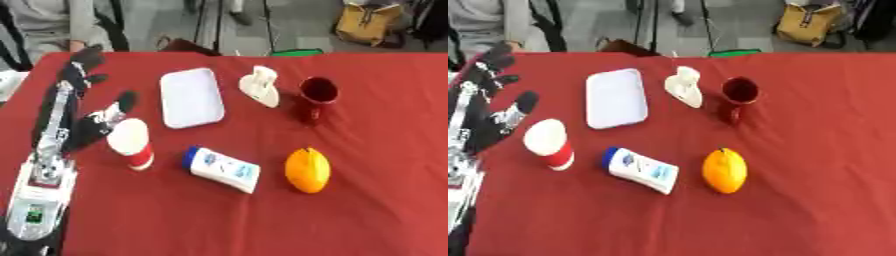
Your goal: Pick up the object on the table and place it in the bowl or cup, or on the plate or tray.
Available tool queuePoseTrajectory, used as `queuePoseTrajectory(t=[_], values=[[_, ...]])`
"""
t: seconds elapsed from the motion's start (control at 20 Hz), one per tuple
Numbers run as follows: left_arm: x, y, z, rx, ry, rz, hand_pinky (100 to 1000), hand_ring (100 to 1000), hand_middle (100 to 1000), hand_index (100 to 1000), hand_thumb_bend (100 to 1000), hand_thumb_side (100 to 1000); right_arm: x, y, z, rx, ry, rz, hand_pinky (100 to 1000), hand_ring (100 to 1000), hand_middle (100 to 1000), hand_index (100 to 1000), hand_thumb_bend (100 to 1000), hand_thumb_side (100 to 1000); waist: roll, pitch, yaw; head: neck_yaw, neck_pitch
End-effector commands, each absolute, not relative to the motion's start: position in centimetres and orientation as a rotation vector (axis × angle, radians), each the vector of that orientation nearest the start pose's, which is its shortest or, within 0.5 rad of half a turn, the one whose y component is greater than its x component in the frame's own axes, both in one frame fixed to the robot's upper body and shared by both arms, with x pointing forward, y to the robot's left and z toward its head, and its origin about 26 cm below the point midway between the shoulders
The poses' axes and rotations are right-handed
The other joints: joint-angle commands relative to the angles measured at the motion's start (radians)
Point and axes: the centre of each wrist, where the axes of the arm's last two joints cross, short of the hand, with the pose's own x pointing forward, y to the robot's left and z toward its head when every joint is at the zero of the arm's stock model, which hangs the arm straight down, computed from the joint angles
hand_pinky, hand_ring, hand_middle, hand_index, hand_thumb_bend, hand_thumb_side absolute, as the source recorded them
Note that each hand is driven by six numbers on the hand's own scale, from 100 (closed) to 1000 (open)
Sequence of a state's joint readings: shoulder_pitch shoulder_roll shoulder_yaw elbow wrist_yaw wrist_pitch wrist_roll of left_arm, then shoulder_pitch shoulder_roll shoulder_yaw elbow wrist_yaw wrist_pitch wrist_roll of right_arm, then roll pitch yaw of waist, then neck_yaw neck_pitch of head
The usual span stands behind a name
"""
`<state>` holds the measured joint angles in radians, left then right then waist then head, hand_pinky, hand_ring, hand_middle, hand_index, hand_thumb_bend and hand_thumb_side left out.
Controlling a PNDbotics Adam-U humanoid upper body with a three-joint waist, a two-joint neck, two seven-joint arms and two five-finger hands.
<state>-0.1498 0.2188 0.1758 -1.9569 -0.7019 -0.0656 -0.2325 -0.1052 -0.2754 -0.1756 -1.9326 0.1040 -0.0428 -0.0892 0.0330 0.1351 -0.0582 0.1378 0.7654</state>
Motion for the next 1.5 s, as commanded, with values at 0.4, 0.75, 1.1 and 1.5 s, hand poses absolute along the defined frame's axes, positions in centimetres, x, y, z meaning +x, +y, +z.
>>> queuePoseTrajectory(t=[0.4, 0.75, 1.1, 1.5], values=[[28.8, 29.8, 16.3, 1.169, -1.311, -1.226, 818, 863, 873, 938, 1000, 720, 28.0, -32.3, 14.5, -0.506, -2.099, 0.151, 535, 643, 827, 880, 499, 711, -0.005, -0.014, -0.003, -0.002, 0.000], [31.1, 30.0, 14.5, 1.131, -1.193, -1.272, 790, 837, 854, 932, 978, 665, 28.1, -32.2, 14.4, -0.497, -2.098, 0.156, 535, 642, 827, 880, 499, 711, -0.006, -0.016, -0.006, -0.008, 0.000], [32.5, 29.9, 12.6, 1.092, -1.120, -1.297, 743, 806, 835, 916, 967, 653, 28.1, -32.1, 14.4, -0.493, -2.098, 0.157, 535, 641, 827, 880, 495, 710, -0.007, -0.017, -0.007, -0.007, 0.002], [33.5, 29.9, 11.1, 1.062, -1.140, -1.270, 595, 727, 778, 870, 861, 534, 28.0, -32.1, 14.3, -0.492, -2.096, 0.157, 535, 640, 827, 880, 493, 711, -0.008, -0.018, -0.009, -0.005, 0.001]])
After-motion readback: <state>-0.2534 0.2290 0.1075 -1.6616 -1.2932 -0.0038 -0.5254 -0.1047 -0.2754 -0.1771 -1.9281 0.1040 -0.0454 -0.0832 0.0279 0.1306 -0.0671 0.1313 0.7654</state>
